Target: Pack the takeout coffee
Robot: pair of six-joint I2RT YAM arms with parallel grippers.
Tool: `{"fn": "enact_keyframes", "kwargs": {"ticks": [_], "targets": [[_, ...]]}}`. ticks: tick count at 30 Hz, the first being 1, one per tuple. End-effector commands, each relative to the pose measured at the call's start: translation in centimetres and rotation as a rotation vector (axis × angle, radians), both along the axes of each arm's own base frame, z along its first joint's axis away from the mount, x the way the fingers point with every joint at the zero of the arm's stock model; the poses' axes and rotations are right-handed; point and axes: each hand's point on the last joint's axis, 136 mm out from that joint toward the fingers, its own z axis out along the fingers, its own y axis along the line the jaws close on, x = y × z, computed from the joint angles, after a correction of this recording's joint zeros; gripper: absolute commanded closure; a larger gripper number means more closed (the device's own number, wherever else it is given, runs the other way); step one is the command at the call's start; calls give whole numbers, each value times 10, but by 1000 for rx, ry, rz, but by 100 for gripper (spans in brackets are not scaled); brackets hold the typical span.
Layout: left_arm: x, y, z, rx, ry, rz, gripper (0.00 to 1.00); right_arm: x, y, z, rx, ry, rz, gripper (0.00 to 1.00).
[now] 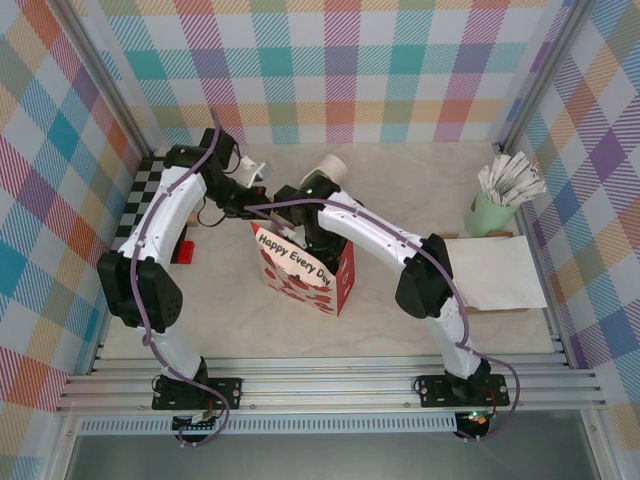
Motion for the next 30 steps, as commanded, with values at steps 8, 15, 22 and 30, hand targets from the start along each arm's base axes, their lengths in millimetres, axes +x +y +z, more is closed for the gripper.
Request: {"fn": "enact_keyframes", "kwargs": {"ticks": [8,15,22,30], "targets": [[-5,1,12,-11,-37,-11,100,-1,-14,11,-35,-18,20,43],[-6,1,13,-14,-38,-13,100,1,-16,9,-51,-25,28,43],[-8,1,13,-18,-39,-21,100,4,-14,6,-43,-30,17,44],[-7,0,12,-17,-35,-20,100,4,-11,2,-36,-19,22,44]]}}
